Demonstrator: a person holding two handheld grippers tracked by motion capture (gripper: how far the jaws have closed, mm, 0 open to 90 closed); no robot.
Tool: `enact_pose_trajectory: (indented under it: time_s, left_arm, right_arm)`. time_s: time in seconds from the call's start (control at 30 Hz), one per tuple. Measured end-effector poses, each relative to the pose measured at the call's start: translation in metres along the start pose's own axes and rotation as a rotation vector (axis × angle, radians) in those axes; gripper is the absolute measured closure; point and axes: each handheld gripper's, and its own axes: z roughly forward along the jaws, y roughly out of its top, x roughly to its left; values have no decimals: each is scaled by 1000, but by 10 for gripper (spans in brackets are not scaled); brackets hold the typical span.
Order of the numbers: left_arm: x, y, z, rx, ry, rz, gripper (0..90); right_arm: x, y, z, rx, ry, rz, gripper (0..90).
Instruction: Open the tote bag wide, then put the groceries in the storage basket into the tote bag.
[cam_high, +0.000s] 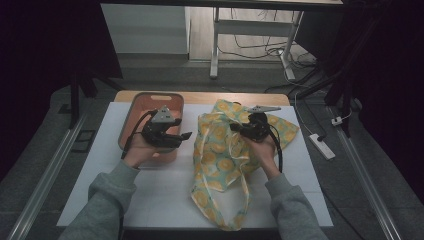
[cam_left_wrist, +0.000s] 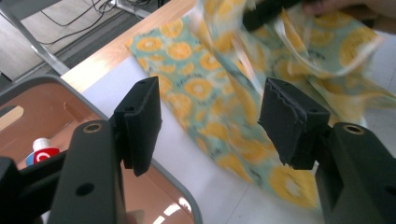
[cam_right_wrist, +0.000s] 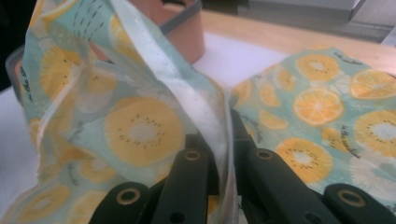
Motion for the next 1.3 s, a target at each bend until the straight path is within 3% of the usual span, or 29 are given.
enact_pose_trajectory:
  time_s: [0.27,0.5,0.83,0.93,1.07,1.3]
  left_arm:
    - [8,-8,2,43,26,-24,384]
    - [22,-18,2,81,50,-70,377]
    - [52,-28,7,121,126,-185,313]
    - [60,-32,9,131,129,-211,303]
    - [67,-37,10,156,169,-228,275]
    - [77,-43,15,171,187,-262,267]
  right_arm:
    - [5,-9,-3,95,20,-86,890]
    - [6,-8,-17,77,40,-93,889]
    - [10,-8,-26,71,47,-107,888]
    - [12,-8,-29,71,38,-114,888]
    - [12,-8,-29,70,39,-117,888]
    - [16,-7,-26,76,60,-115,887]
